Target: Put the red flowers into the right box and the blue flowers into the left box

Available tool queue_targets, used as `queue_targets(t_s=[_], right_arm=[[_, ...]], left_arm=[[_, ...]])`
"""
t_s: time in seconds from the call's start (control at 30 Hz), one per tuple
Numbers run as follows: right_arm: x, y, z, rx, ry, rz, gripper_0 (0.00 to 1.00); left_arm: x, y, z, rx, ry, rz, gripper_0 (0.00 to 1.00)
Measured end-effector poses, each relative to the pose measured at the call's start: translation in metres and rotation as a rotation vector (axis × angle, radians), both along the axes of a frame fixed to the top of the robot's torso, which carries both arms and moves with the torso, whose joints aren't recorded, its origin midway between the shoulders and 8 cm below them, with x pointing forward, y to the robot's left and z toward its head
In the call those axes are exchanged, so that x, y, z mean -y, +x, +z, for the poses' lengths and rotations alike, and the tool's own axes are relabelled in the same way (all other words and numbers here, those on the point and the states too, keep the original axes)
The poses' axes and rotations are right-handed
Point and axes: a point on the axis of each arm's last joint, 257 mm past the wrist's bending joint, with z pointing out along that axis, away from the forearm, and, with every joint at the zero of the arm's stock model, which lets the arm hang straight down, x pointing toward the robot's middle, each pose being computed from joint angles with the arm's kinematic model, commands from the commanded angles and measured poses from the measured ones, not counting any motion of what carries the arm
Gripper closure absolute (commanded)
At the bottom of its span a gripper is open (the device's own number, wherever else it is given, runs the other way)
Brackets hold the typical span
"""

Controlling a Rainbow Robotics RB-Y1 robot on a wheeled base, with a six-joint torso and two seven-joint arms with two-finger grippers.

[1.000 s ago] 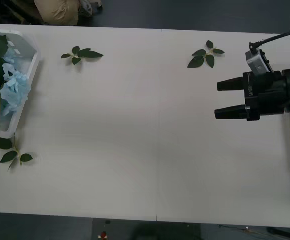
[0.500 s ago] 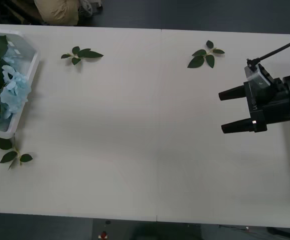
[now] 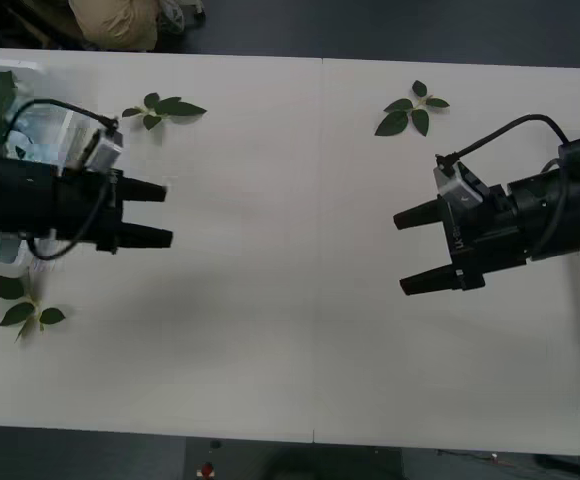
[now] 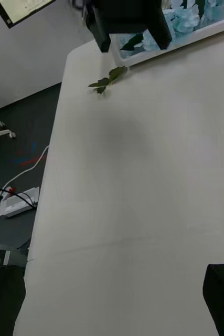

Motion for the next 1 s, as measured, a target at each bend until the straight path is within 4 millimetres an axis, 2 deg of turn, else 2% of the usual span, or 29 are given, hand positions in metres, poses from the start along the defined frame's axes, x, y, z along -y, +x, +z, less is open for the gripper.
queue_targets(t_s=[0.1,0.17,0.27,0.37,0.53,0.7,1.0], right_arm=[[-0.011,-0.003,-0.002,-0.007,0.015,0.015,0.0],[-0.017,-0.005,-0.004,-0.009,0.023,0.021,0.0],[-0.024,-0.005,-0.007,-0.01,0.025,0.024,0.0],[-0.03,-0.006,-0.006,-0.012,0.039,0.029,0.0],[-0.032,-0.006,-0.006,-0.013,0.044,0.03,0.0],[-0.032,-0.006,-0.006,-0.013,0.044,0.03,0.0],[-0.032,-0.006,-0.006,-0.013,0.044,0.03,0.0]], left_arm=[[0.044,-0.01,-0.007,-0.037,-0.135,-0.007,0.0],[0.069,-0.017,-0.004,-0.059,-0.226,-0.019,0.0],[0.096,-0.035,0.009,-0.083,-0.338,-0.066,0.0],[0.114,-0.057,0.025,-0.047,-0.386,-0.114,0.0],[0.12,-0.088,0.04,0.026,-0.391,-0.15,0.0],[0.119,-0.105,0.036,0.017,-0.378,-0.201,0.0],[0.113,-0.103,0.038,0.024,-0.379,-0.192,0.0]])
